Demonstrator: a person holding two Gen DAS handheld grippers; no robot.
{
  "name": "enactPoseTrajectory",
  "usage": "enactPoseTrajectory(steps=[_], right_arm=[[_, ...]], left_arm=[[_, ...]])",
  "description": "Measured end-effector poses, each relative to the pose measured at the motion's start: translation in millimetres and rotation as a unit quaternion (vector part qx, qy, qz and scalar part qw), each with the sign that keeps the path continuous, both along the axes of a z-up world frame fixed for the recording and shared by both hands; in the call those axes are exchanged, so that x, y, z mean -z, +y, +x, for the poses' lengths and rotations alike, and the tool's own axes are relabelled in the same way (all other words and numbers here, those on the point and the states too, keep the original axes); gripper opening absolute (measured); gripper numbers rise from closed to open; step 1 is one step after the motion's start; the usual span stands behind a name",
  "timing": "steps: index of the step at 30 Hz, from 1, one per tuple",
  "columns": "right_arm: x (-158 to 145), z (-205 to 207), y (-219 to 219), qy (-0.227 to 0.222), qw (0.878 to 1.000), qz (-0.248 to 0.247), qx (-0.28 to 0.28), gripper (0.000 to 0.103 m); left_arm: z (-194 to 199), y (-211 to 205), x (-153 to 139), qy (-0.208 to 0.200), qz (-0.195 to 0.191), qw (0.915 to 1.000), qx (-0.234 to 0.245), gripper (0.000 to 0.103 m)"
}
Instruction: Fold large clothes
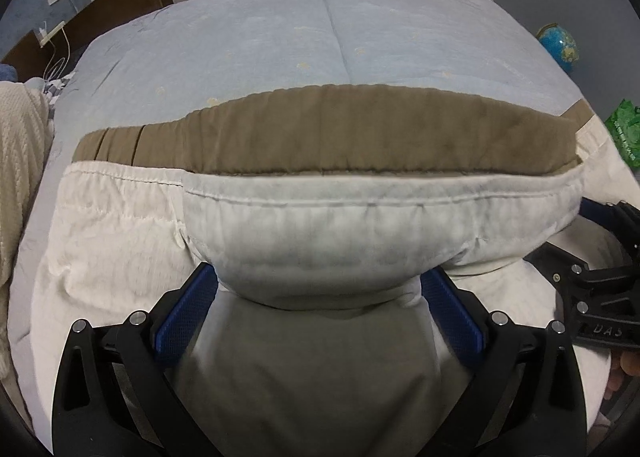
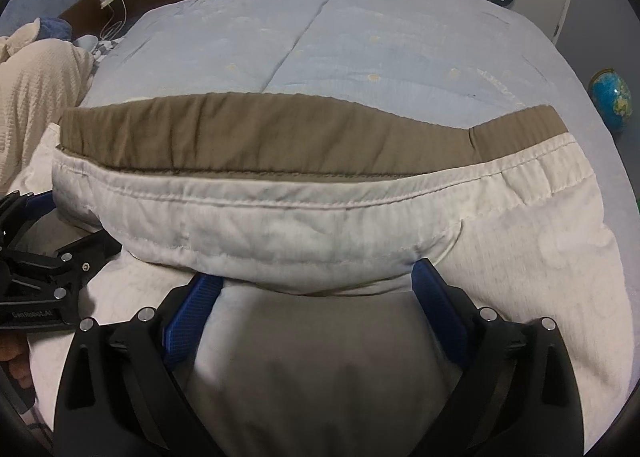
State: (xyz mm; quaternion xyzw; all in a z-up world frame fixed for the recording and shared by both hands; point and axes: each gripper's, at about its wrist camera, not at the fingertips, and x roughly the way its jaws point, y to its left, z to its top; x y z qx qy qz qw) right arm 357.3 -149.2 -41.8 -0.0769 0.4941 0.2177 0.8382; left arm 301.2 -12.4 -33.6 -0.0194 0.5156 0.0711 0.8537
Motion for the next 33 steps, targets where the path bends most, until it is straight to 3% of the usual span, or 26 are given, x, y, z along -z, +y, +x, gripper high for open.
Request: enactPoseTrajectory(steps=[5, 12, 15, 19, 28, 33], right_arm=[[-16.0, -3.9, -9.7, -0.008, 1.0, 0.014, -0.008, 0.091], [-57.3, -10.1, -6.5, -0.067, 0.997, 0.038, -0.018, 0.091], [-70.1, 2.1, -1.8, -0.077, 0.996, 0.048, -0.011, 0.091], [-59.8, 26.8, 12.9, -0.068, 0.998, 0.013, -0.008, 0.091], [-25.5, 57.7, 19.0, -0.024, 1.0, 0.019, -0.005, 0.091], [-32.6, 61.6, 12.3, -0.003, 0.999, 0.038, -0.008, 0.091]], left_arm=[[-7.4, 1.2, -22.3, -0.039, -0.002, 0.9992, 0.01, 0.095], [-3.7, 6.3, -58.3, -0.098, 0.004, 0.995, 0.015, 0.096], [8.4, 14.0, -61.8, -0.097, 0.006, 0.9953, 0.003, 0.097], [19.9, 23.6, -55.9, -0.085, 0.009, 0.9963, -0.003, 0.097], [27.0, 44.4, -17.8, -0.055, -0.056, 0.9966, -0.025, 0.098], [25.0, 51.5, -29.0, -0.045, -0.087, 0.9948, -0.028, 0.097]])
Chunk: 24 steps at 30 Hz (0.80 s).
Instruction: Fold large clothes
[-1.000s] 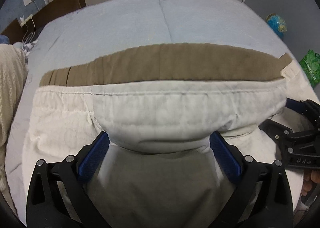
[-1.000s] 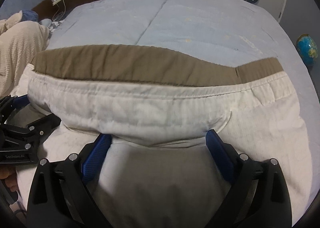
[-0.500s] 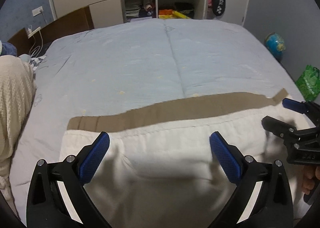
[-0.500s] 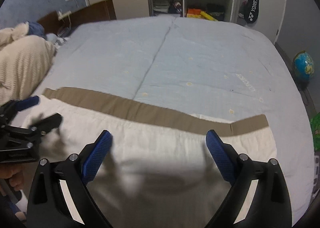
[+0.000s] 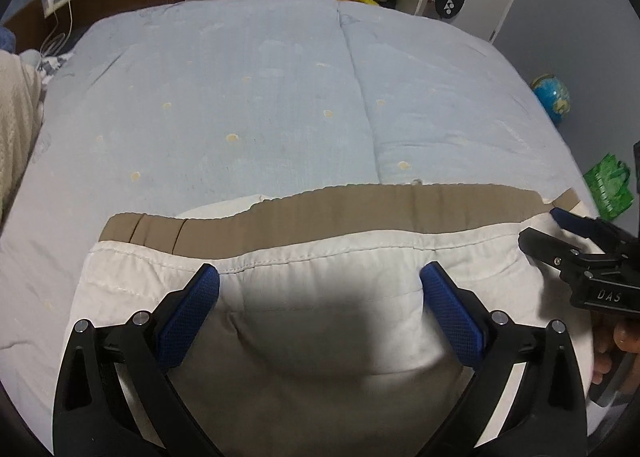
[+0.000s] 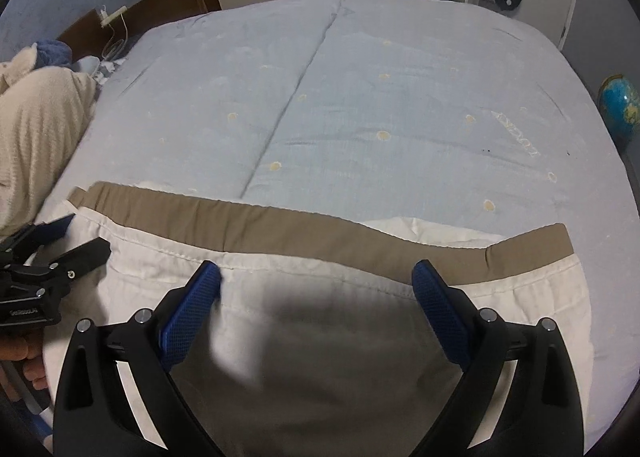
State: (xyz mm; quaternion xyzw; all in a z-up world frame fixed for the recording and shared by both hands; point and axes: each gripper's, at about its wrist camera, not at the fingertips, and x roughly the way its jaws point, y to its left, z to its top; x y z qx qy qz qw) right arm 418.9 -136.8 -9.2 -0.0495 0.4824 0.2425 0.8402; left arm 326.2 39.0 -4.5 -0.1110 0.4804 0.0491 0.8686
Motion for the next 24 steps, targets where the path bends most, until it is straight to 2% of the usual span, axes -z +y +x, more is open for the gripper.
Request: enactPoseTrajectory(steps=[2, 6, 10, 13, 18, 21, 24], right_arm=[[-7.0, -2.7, -12.8, -0.007, 1.0, 0.008, 0.007, 0.091], [-14.7, -18.2, -57.2, -0.03, 0.999, 0.009, 0.024, 0.091], [-12.6, -41.3, -106.4, -0.046, 0.998, -0.002, 0.032, 0.091], [-7.4, -58.2, -136.9, -0.052, 0.998, -0.018, 0.035, 0.091], [12.1, -81.4, -177.9, -0.05, 0.997, -0.049, 0.043, 0.091], [25.6, -87.4, -199.8, -0.035, 0.997, -0.046, 0.06, 0.091], [38.2, -93.3, -216.5, -0.022, 0.996, -0.029, 0.076, 0.091]], left_arm=[[-15.5, 9.2, -8.9, -0.017, -0.016, 0.9997, 0.007, 0.097], [-52.9, 25.0, -24.4, -0.047, -0.023, 0.9986, 0.01, 0.096], [-97.3, 41.2, -27.4, -0.046, -0.008, 0.9989, -0.009, 0.096], [-134.4, 51.8, -19.0, -0.031, 0.002, 0.9992, -0.024, 0.096], [-172.4, 70.4, -2.3, -0.011, 0.006, 0.9986, -0.051, 0.094], [-194.6, 82.2, 12.5, -0.002, -0.006, 0.9979, -0.065, 0.094], [-205.0, 94.2, 28.7, 0.002, -0.047, 0.9956, -0.081, 0.094]])
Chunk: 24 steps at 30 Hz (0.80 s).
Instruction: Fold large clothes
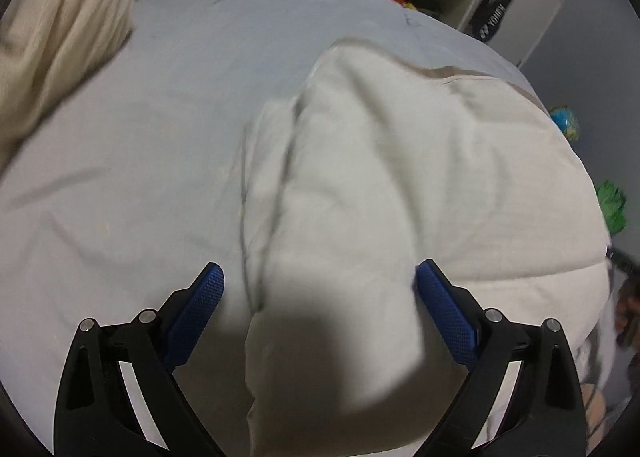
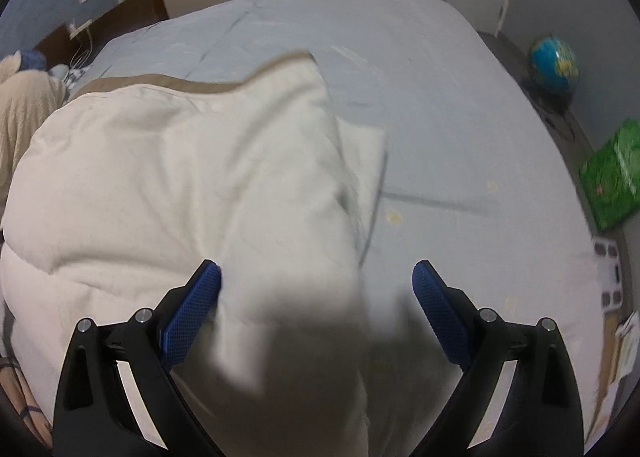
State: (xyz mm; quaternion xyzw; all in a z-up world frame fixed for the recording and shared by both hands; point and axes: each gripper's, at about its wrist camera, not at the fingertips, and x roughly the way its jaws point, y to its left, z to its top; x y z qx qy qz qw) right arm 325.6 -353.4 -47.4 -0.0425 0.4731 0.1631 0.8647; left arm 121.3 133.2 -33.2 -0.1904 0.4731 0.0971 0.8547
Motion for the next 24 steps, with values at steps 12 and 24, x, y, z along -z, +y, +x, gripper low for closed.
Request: enactPoseTrajectory(steps=[12, 24], right_arm=[[-15.8, -21.8, -17.1, 0.0, 0.999, 0.029, 0.041, 0.091], [-53.5, -99.8, -24.4, -0.032, 0.998, 0.057, 0.007, 0.093]], left_arm=[[-17.9, -8.7, -21.6, 0.004, 0.006, 0.9999, -0.013, 0.092], [-78.7, -88.2, -68.6, -0.059, 0.079, 0.9949, 0.019, 0.096]])
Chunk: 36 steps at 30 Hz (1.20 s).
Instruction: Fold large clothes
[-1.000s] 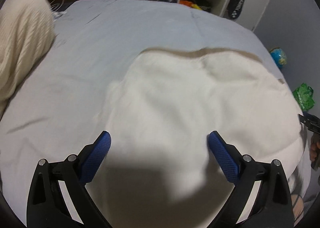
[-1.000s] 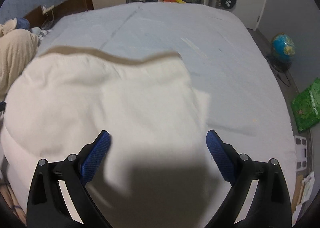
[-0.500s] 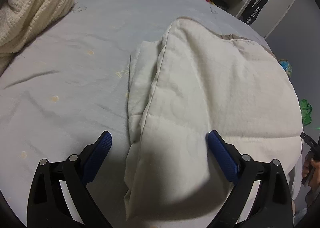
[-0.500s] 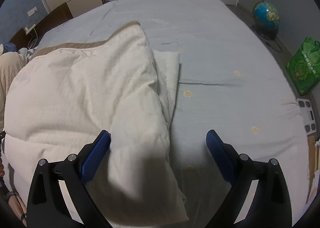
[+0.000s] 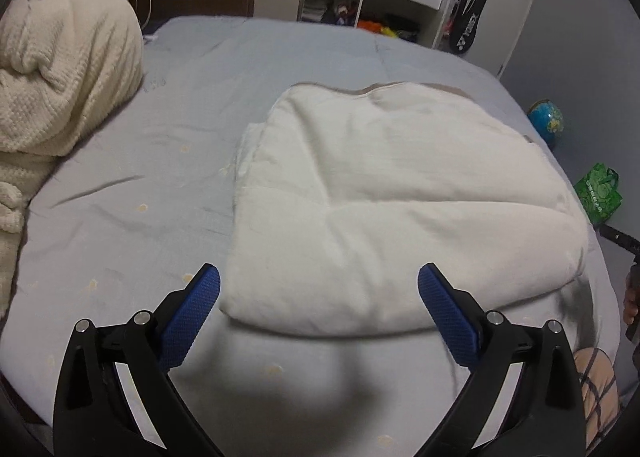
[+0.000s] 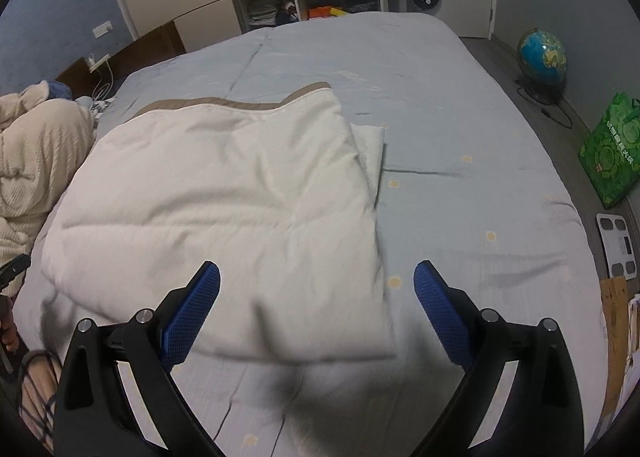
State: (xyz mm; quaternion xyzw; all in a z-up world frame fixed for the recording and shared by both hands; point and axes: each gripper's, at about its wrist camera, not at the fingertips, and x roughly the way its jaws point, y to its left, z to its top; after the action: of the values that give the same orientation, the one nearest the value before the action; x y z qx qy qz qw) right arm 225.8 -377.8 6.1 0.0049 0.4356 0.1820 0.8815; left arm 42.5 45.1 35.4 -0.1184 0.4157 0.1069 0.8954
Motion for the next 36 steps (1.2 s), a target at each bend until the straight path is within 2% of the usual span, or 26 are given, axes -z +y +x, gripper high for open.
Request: enactPoseTrajectory(steps=[5, 15, 20, 24, 30, 36], right_arm=[[-1.5, -31.3, -6.3, -0.005, 1.0, 0.012, -0.001, 0.093], [-0.4, -99.6, -8.2, -0.008, 0.999, 0.039, -0.007, 0.093], [2.4, -124.3, 2.2, -0.011, 0.999, 0.045, -0.028, 0.093], [5.2, -138.0, 8.4, -0.002, 0.998, 0.057, -0.036, 0.093], [0.1, -153.9, 24.1, -0.028, 0.998, 0.025, -0.055, 0.093], [-0.4, -158.9, 31.8, -0.04, 0.997, 0.002, -0.062, 0.093]], left_arm=[[-14.0, -33.4, -11.9, -0.016, 0.036, 0.9992, 0.004, 0.096], [-47.3, -83.7, -8.4, -0.025, 0.013, 0.9991, 0.031, 0.096], [-59.0, -94.6, 4.5, -0.009, 0.016, 0.9992, 0.036, 0.096], [-60.6, -103.0, 4.1, -0.011, 0.037, 0.9982, 0.046, 0.096], [-60.0, -116.3, 7.1, -0.01, 0.066, 0.996, 0.059, 0.096], [-60.5, -118.9, 7.3, -0.013, 0.072, 0.9953, 0.064, 0.096]])
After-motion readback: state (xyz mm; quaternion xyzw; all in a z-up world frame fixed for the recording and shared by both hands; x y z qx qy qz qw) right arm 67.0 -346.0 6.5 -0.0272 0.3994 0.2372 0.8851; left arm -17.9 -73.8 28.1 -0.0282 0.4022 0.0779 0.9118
